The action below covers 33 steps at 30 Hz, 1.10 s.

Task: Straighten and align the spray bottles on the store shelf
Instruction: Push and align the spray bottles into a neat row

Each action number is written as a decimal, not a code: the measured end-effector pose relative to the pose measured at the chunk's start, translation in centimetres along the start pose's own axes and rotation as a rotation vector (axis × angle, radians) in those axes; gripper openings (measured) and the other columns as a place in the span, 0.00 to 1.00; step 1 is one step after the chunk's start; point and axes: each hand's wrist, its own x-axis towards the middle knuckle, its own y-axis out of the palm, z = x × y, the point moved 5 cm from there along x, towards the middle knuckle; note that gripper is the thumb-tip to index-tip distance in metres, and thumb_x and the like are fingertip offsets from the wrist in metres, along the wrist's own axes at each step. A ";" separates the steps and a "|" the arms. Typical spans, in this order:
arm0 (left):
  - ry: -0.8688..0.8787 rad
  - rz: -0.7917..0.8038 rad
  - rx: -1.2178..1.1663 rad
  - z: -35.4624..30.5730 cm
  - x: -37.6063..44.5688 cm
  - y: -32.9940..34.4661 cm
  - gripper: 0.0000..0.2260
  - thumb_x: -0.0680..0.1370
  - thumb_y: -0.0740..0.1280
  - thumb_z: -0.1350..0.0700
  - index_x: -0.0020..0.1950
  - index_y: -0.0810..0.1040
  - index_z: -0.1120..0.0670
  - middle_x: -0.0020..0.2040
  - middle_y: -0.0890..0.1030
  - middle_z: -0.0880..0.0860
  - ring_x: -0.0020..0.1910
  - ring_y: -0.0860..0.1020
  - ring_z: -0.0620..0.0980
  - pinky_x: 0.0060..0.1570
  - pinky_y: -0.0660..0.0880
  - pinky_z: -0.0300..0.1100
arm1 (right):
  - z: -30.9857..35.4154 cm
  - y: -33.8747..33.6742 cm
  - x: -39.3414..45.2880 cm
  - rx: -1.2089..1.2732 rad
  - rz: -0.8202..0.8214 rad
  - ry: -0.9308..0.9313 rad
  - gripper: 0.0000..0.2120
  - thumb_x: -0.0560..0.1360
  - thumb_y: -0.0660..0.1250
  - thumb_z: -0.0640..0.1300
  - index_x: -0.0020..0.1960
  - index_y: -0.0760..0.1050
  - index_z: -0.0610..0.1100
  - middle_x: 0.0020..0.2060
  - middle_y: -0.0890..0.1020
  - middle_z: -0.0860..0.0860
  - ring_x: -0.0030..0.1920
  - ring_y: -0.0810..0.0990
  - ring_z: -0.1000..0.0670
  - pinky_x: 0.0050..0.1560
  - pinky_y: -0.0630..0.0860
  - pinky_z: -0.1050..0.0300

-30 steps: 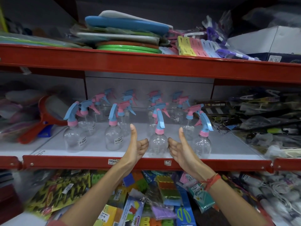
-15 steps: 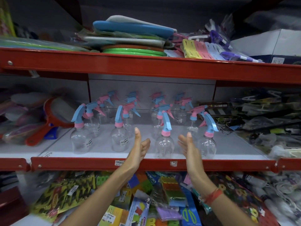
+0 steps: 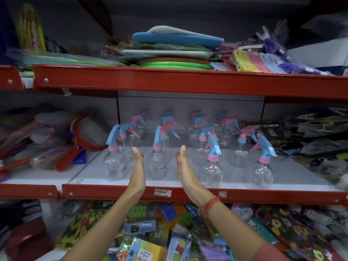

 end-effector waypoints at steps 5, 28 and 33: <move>-0.117 0.108 0.014 0.8 1.0 -0.4 0.47 0.67 0.36 0.28 0.77 0.51 0.56 0.78 0.54 0.57 0.76 0.56 0.52 0.74 0.48 0.49 | -0.1 1.7 1.3 -0.003 0.055 0.065 0.50 0.63 0.43 0.79 0.78 0.44 0.53 0.79 0.48 0.52 0.78 0.48 0.52 0.78 0.45 0.46; -0.123 0.343 0.178 1.3 -2.1 -2.3 0.56 0.57 0.38 0.18 0.77 0.52 0.50 0.78 0.55 0.51 0.76 0.57 0.48 0.76 0.46 0.53 | -1.2 2.2 -2.8 -0.042 0.030 0.089 0.46 0.68 0.41 0.77 0.78 0.51 0.51 0.78 0.56 0.50 0.77 0.56 0.50 0.77 0.49 0.46; -0.091 0.333 0.208 1.1 -3.1 -3.1 0.52 0.60 0.38 0.19 0.77 0.52 0.48 0.78 0.54 0.48 0.76 0.55 0.47 0.75 0.47 0.55 | -0.4 2.1 -4.2 -0.018 -0.256 -0.132 0.31 0.77 0.47 0.66 0.74 0.65 0.51 0.72 0.69 0.55 0.72 0.65 0.55 0.67 0.59 0.62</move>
